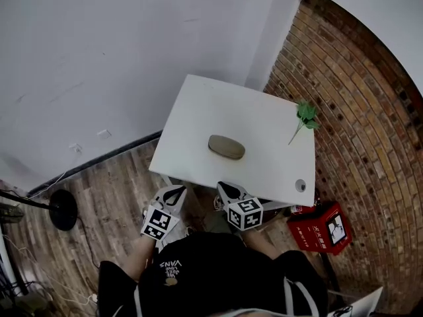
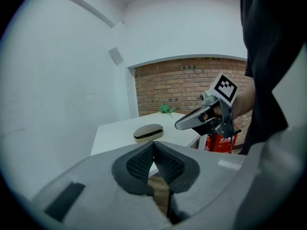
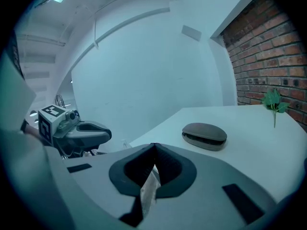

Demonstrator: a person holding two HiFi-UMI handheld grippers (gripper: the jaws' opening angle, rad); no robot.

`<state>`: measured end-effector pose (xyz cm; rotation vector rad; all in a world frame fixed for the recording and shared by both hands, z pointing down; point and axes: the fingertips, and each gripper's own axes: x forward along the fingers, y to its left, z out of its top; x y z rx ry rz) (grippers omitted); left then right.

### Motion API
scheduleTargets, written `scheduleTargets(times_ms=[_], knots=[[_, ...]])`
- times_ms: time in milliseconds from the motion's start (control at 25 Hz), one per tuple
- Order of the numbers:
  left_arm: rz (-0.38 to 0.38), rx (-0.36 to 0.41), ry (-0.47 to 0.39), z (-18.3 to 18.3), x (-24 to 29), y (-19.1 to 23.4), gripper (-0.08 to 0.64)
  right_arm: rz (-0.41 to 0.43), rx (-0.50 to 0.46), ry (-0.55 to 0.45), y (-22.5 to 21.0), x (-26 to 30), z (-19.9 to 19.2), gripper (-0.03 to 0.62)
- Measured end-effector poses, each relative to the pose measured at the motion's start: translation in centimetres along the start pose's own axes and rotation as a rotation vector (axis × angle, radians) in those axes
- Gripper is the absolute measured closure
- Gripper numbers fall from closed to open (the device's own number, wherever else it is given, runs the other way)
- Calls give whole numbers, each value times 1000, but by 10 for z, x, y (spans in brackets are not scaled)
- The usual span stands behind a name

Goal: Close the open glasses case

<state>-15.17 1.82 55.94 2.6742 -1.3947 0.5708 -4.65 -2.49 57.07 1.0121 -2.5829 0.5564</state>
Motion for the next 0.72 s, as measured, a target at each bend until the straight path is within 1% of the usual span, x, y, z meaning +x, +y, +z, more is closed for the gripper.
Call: scheduleTargets(times_ms=[280, 440, 720], knots=[[-5, 7, 4, -2, 1, -1, 555, -3, -2, 6, 2, 3, 0, 594], [-7, -2, 2, -3, 2, 1, 555, -6, 2, 3, 1, 5, 0, 594], [-12, -5, -1, 2, 8, 6, 555, -7, 8, -3, -3, 10, 6, 594]])
